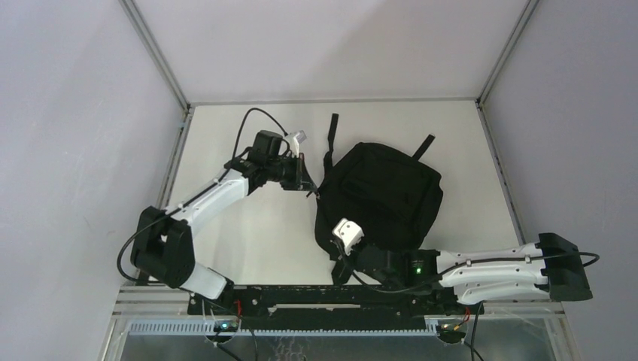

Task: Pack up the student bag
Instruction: Zip the student bag at the center of the board, then move the student bag to the center of the board.

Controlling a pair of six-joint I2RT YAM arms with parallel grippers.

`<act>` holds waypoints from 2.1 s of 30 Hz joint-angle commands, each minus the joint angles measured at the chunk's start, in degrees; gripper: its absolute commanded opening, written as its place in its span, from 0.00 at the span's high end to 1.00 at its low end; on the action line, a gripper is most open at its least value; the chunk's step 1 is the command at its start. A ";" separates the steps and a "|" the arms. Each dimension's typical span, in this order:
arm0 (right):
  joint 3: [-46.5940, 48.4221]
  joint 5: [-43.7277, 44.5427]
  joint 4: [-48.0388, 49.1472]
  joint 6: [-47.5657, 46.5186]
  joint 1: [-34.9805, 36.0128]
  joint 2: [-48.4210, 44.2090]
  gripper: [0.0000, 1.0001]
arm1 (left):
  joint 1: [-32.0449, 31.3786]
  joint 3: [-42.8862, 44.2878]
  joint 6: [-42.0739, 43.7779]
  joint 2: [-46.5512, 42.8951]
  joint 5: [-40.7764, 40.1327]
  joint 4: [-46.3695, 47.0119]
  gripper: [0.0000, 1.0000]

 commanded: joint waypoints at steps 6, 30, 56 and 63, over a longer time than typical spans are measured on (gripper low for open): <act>-0.70 1.09 -6.02 5.25 7.18 -1.90 1.00 | 1.65 11.30 2.92 6.37 -2.21 3.31 1.00; -2.27 3.10 -3.92 5.91 8.50 -1.55 1.00 | 1.69 35.42 0.40 24.24 1.93 1.03 1.00; 32.10 -27.42 2.65 14.37 -54.67 21.53 0.07 | 1.69 6.92 4.39 -26.05 -22.53 1.52 0.00; 21.05 -17.58 -1.17 13.78 -50.91 8.59 0.00 | 2.97 -0.42 -4.08 -27.99 -28.38 -0.60 0.00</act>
